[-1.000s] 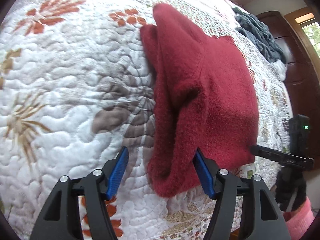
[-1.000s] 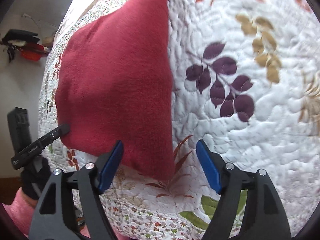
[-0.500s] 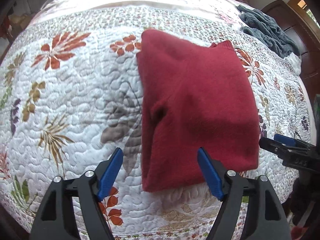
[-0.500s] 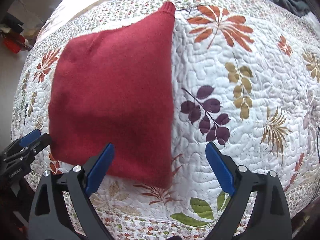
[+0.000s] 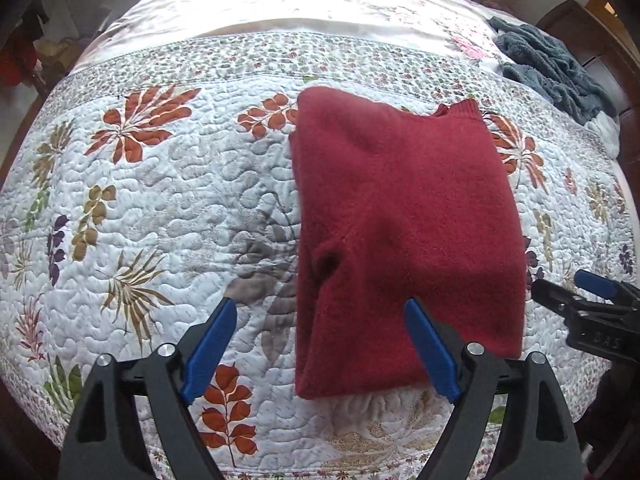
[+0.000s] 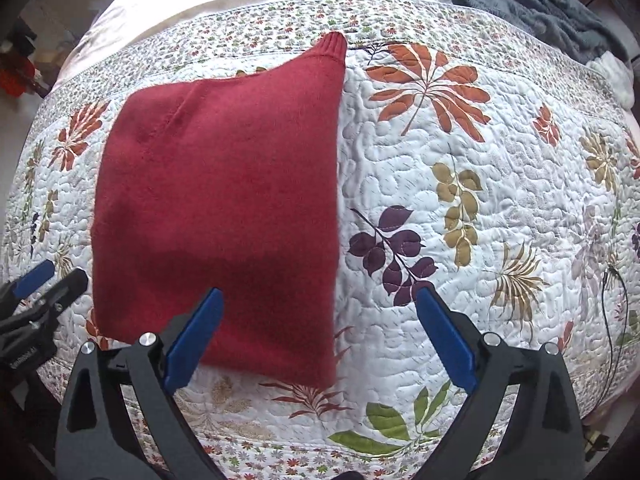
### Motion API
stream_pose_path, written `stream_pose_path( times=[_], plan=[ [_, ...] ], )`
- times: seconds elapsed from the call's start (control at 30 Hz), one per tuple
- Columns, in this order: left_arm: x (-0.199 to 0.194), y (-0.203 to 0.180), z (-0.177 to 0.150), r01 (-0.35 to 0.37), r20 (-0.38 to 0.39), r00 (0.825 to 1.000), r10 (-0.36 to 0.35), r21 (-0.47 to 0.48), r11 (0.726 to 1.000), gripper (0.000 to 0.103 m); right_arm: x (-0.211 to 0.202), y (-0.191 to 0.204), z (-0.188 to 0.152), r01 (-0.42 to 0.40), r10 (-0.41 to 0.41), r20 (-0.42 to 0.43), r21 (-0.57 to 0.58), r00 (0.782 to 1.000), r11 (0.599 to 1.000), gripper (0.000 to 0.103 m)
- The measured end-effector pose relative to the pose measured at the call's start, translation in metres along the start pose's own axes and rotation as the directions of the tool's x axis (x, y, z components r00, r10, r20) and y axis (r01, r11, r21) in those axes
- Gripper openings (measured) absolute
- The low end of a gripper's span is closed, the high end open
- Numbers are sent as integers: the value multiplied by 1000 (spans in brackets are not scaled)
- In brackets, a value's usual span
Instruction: Fold small clothes
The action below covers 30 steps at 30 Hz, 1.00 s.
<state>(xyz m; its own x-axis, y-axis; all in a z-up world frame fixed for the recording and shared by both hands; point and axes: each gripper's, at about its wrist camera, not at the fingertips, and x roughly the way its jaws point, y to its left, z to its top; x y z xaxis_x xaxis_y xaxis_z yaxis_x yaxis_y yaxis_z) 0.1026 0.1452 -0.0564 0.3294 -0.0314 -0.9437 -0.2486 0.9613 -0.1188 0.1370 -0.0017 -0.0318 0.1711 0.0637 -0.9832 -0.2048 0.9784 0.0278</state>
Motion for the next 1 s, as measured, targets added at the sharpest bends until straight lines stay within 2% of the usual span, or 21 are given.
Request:
stream_pose_path(
  times=[0.43,1.0],
  plan=[
    [-13,-7,3,-47,23,999,47,16,999,87,-13,7,2,21,-21,18,-10,1000,1000,97],
    [-12,-10,5,-67,25,998,66,41,997,87,-12,6,3,18,-18,14,-2,1000,1000,97]
  ],
)
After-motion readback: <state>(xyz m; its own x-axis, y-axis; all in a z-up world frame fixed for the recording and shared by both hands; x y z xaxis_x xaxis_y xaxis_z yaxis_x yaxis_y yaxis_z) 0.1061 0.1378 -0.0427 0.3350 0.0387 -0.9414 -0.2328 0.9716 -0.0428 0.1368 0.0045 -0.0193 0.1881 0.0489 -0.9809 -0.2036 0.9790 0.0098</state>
